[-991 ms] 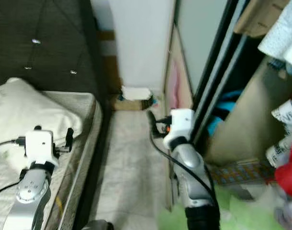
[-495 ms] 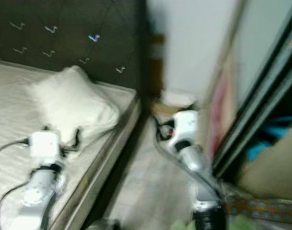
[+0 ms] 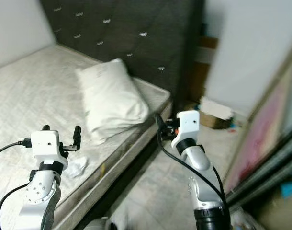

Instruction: Clean up the room

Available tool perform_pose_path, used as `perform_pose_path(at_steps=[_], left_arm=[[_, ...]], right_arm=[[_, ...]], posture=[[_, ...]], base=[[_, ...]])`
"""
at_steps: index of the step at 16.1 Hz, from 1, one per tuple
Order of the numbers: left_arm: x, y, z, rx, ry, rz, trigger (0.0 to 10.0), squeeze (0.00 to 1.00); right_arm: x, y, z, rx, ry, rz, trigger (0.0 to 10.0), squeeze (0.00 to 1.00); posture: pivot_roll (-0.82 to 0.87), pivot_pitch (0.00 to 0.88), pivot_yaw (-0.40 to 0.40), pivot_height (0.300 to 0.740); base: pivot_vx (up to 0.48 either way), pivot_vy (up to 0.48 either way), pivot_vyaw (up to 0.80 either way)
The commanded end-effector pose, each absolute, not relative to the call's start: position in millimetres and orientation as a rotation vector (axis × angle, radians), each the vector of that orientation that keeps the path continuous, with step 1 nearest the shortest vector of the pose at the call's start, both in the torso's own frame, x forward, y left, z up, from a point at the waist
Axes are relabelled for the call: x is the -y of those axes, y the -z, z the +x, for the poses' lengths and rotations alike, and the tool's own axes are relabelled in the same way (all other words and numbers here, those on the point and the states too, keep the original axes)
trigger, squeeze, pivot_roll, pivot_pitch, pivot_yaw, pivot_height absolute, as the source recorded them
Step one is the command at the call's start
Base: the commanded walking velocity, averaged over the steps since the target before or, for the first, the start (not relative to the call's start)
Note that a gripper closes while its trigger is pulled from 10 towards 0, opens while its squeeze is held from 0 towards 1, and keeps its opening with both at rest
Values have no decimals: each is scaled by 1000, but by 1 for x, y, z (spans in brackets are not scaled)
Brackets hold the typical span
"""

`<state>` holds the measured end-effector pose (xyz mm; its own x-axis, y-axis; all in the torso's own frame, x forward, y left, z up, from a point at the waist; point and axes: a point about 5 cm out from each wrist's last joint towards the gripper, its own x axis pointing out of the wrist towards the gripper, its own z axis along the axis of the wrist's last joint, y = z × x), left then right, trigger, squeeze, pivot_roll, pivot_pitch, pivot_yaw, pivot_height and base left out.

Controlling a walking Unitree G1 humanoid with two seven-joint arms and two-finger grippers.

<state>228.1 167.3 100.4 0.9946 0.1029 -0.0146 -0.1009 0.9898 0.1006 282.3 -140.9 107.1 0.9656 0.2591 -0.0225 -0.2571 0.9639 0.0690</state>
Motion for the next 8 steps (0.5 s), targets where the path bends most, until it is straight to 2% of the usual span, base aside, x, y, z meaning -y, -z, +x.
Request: perform_pose_path(at_steps=[1,8], left_arm=[[-173,-102,228,-17,-114,113,10000,0],[-169,-102,233,-12,-92,89,10000,0]], right_arm=[[133,-111,284,-19,-292,80,10000,0],[130,-112,287,-12,-296,87,10000,0]], posture=[[-33,0,-8,740],[-38,0,-7,740]], base=[[0,0,800],[0,0,800]])
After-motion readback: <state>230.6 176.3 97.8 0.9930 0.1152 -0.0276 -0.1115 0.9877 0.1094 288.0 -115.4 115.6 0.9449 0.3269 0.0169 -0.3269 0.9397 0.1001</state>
